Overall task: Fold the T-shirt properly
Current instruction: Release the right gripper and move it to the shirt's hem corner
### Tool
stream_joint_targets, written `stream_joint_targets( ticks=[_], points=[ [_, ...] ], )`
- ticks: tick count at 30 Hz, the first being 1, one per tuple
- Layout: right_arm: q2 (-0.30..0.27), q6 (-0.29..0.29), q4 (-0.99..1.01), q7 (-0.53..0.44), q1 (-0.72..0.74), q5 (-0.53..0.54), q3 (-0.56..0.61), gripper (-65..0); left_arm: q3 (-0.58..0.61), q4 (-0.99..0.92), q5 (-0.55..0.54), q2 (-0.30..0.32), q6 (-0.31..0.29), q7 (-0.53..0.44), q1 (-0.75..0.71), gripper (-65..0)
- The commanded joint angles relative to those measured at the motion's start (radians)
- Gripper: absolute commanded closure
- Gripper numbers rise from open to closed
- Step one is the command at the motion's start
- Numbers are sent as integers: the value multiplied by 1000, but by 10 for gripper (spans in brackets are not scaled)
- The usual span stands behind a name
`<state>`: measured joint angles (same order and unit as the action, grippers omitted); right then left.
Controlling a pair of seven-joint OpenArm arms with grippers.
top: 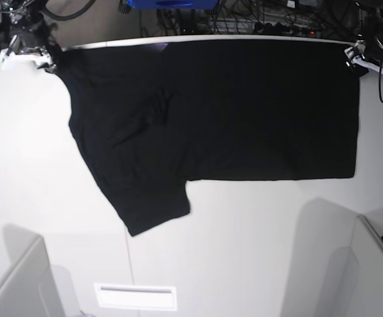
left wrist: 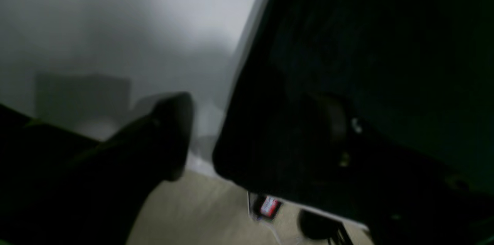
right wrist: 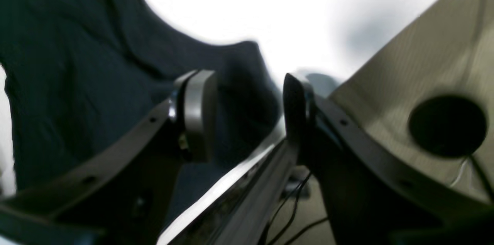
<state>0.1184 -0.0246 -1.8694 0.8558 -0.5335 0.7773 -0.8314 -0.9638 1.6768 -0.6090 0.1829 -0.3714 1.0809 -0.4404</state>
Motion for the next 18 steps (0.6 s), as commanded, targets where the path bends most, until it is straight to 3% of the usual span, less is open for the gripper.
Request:
stream_joint_targets(
  ticks=[1,8,11,13,17,18],
  points=[
    [-6,-10,-29,-25,-14,9,-6,-264,-36,18,-5,19,2,-26,-5,-434],
    [-16,-13,-103,-42,51,8,8,-270,-160,121,-10,20,-2,-35,-1,-433],
    [-44,-13,-112,-42,129,4,67,-267,-159,194,-10,16,-53,-58,-1,-425],
    [-90,-10,-105,-42,183,4,142,-264,-157,199,-10,16,-93,-58,8,-354],
    [-148,-4,-58,-45,319,3,281,-264,-159,194,-1,16,-111,-54,39,-49],
    [-161,-4,-35,-45,361,1,309,-264,-159,194,-1,16,-111,-54,39,0]
  ],
)
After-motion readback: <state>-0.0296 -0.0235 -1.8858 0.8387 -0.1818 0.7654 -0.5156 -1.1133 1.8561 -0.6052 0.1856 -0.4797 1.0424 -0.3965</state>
